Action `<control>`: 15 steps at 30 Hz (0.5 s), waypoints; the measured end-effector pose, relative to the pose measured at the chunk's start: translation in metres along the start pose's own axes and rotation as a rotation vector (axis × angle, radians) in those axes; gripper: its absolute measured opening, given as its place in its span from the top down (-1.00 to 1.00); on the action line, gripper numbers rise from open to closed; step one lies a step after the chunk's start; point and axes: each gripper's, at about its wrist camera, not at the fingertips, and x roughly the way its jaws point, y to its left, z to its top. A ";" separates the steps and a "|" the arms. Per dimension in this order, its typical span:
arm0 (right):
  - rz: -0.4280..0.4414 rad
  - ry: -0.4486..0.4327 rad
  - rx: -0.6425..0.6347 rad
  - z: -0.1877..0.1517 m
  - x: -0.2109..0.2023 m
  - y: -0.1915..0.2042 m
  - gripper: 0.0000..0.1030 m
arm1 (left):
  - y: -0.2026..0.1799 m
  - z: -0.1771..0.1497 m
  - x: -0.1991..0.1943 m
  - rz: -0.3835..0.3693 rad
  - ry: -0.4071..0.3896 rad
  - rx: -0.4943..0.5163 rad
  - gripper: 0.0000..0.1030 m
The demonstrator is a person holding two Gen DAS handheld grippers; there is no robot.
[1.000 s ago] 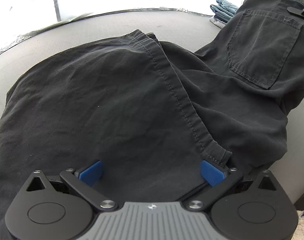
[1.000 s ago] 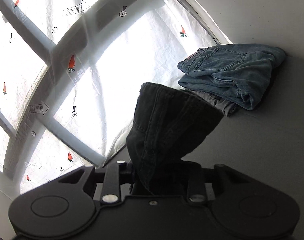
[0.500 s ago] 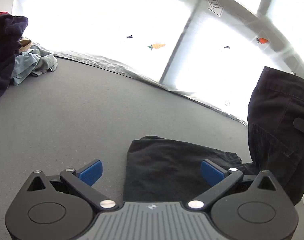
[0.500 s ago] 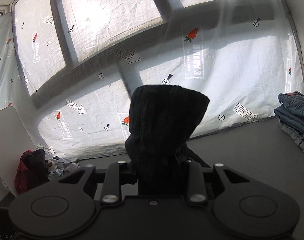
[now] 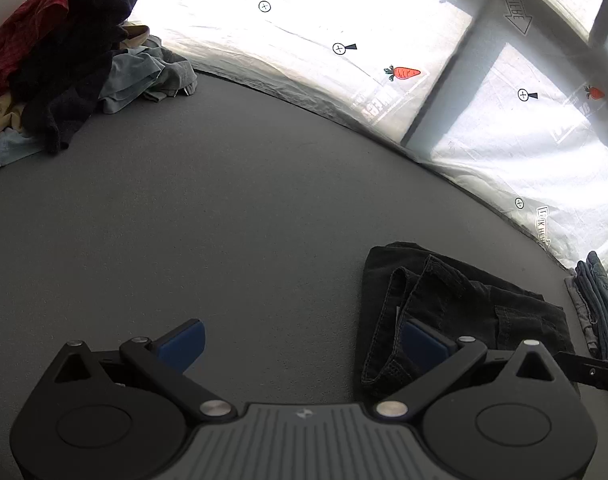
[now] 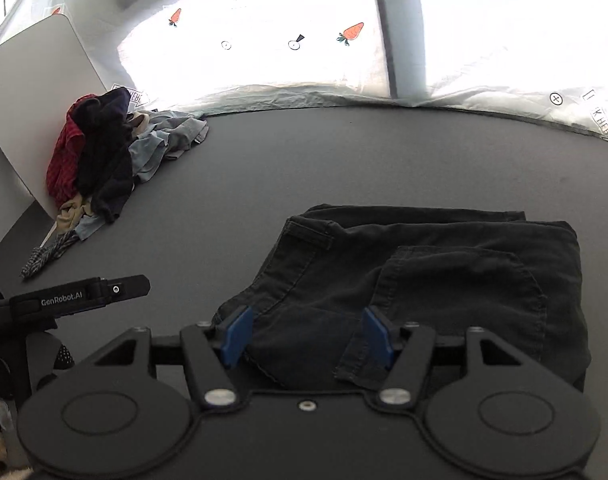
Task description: Fold clothes
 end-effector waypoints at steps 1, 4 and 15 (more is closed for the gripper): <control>-0.026 -0.003 0.028 -0.005 -0.002 -0.010 -0.29 | -0.011 -0.002 0.008 -0.014 0.015 0.015 -1.00; -0.102 -0.014 0.076 -0.017 -0.011 -0.042 -0.67 | -0.040 -0.007 0.027 -0.022 0.059 0.081 -1.00; -0.170 0.128 0.183 -0.044 0.008 -0.130 -1.00 | -0.074 -0.016 0.069 0.006 0.180 0.120 -1.00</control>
